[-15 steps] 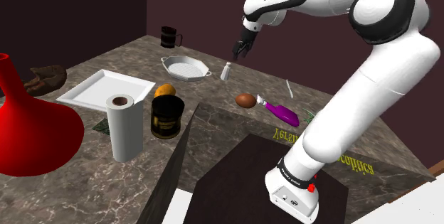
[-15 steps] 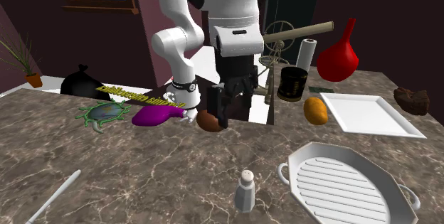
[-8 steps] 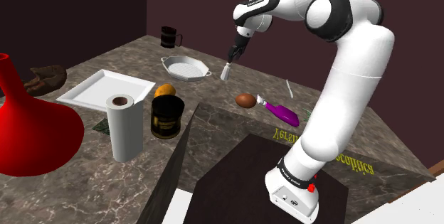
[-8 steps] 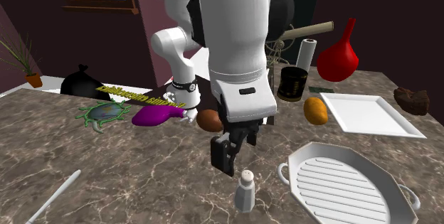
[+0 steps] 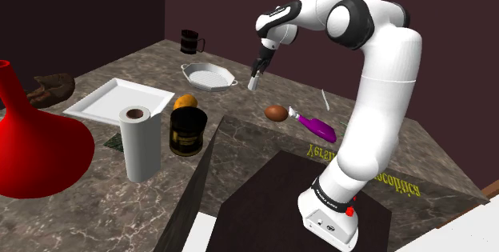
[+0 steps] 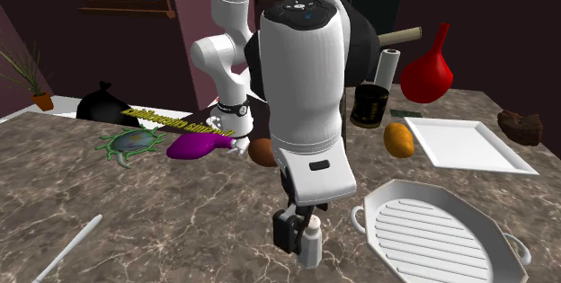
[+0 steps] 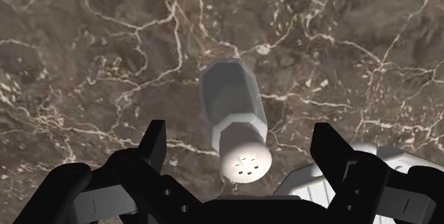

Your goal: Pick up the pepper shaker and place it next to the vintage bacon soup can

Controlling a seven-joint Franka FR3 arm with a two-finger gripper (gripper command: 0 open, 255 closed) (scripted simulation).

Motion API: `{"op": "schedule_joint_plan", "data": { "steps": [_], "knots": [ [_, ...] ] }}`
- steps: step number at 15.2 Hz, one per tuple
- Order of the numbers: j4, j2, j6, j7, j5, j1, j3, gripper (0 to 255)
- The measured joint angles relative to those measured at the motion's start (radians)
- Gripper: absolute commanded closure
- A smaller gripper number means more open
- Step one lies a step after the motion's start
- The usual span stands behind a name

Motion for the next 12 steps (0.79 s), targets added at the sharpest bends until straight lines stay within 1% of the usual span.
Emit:
{"op": "schedule_joint_plan", "data": {
  "steps": [3, 8, 9, 12],
  "knots": [
    [-0.005, 0.018, 0.021, -0.007, 0.010, -0.003, 0.004, 0],
    [-0.006, 0.020, 0.024, -0.007, 0.011, -0.003, 0.005, 0],
    [-0.006, 0.020, 0.024, -0.007, 0.011, -0.003, 0.005, 255],
    [-0.006, 0.020, 0.024, -0.007, 0.011, -0.003, 0.005, 255]
  ]
}}
